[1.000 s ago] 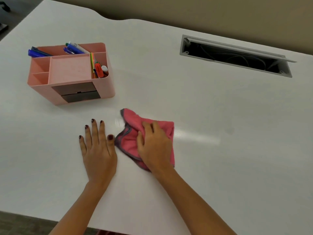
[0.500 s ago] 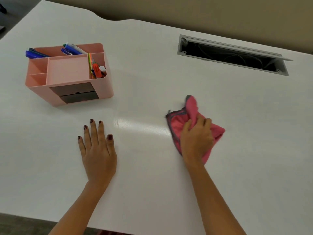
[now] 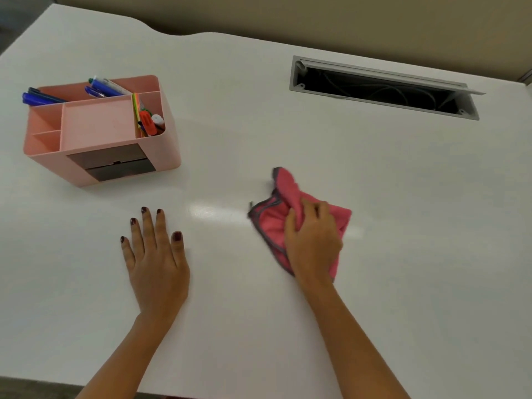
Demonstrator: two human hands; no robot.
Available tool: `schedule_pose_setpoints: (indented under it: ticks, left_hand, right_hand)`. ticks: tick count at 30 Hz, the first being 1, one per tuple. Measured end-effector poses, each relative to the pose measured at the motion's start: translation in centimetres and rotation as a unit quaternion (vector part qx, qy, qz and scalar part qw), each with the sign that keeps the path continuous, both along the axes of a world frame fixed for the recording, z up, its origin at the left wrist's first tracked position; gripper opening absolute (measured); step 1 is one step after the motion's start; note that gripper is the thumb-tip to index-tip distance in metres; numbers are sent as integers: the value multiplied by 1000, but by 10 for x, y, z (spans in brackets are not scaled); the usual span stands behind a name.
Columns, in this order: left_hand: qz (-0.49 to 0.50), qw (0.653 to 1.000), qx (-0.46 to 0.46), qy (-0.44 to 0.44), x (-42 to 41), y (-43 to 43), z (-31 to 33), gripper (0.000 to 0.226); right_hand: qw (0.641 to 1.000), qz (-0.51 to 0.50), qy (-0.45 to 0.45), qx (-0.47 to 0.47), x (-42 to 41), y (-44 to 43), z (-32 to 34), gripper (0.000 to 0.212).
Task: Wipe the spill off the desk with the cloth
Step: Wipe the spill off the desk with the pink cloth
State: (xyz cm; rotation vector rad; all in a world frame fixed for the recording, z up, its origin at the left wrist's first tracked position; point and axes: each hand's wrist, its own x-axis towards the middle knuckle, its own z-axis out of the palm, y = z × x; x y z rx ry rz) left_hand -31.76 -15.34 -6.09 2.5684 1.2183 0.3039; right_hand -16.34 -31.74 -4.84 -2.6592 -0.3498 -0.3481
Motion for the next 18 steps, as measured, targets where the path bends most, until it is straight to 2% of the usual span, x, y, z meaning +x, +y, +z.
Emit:
schedule_pose_setpoints:
  ticks: [5,8,12,18]
  left_hand:
    - [-1,1000,1,3,0,-1,1,64]
    - [0,1000,1,8,1,-1,1,65]
    - [-4,1000,4,14,1,0,1,65]
    - [-2,1000,10,20,1,1,-1,65]
  right_hand:
    - [982,-190,1,3,53,-51,-4,32]
    - [967,-256,0,4,73,-65,-5,32]
    - [965,-263,15,-2,101,-55,-4,34]
    - [983,-181,28,4,142,-10,2,35]
